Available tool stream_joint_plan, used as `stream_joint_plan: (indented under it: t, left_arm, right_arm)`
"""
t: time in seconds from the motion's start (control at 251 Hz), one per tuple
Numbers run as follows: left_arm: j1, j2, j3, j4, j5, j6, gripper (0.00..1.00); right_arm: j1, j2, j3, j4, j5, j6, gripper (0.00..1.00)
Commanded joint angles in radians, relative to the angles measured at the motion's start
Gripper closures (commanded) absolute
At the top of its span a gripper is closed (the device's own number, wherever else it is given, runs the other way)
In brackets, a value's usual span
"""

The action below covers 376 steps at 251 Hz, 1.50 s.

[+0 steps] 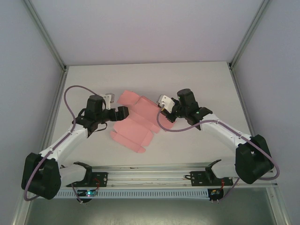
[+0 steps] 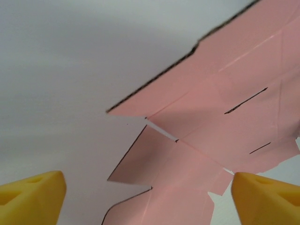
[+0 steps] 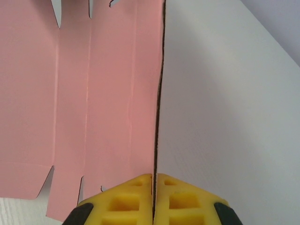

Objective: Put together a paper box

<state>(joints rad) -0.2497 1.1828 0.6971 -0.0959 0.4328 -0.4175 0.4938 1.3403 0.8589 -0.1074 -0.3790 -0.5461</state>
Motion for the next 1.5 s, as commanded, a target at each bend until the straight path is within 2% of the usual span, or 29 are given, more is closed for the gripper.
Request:
stream_joint_plan:
  t: [0.0, 0.156, 0.291, 0.483, 0.706, 0.802, 0.958, 1.058, 1.229, 1.357, 1.497]
  left_arm:
    - [0.016, 0.037, 0.005, 0.1, 0.039, 0.057, 0.13]
    - [0.02, 0.084, 0.019, 0.104, 0.032, 0.077, 0.24]
    - [0.018, 0.08, 0.009, 0.138, 0.11, 0.105, 0.42]
    - [0.007, 0.071, -0.001, 0.114, 0.119, 0.142, 0.69]
    - [-0.035, 0.044, -0.007, 0.092, 0.089, 0.156, 0.68]
    - [-0.074, 0.035, 0.002, 0.058, 0.031, 0.181, 0.8]
    - [-0.183, 0.033, 0.035, -0.01, -0.112, 0.222, 0.83]
    - [-0.248, 0.038, 0.059, -0.028, -0.25, 0.212, 1.0]
    - [-0.396, 0.066, 0.096, -0.041, -0.522, 0.219, 1.0]
    - [-0.466, 0.115, 0.139, -0.068, -0.549, 0.178, 1.0]
    - [-0.557, 0.174, 0.189, -0.094, -0.761, 0.138, 1.0]
  right_arm:
    - [-0.014, 0.002, 0.017, -0.016, -0.08, 0.007, 1.0]
    - [-0.029, -0.012, 0.011, -0.013, -0.123, 0.008, 1.0]
    - [-0.034, -0.003, 0.018, -0.017, -0.11, 0.027, 1.0]
    - [-0.037, 0.013, 0.032, -0.023, -0.111, 0.045, 1.0]
    - [-0.038, 0.02, 0.041, -0.03, -0.113, 0.055, 1.0]
    - [-0.035, 0.023, 0.045, -0.031, -0.12, 0.062, 1.0]
    - [-0.032, 0.019, 0.046, -0.038, -0.126, 0.062, 1.0]
    - [-0.026, 0.014, 0.046, -0.043, -0.12, 0.061, 1.0]
    - [0.007, 0.003, 0.038, -0.046, -0.085, 0.046, 1.0]
    - [0.047, 0.006, 0.043, -0.058, -0.005, 0.032, 1.0]
    - [0.073, 0.008, 0.048, -0.061, 0.034, 0.032, 1.0]
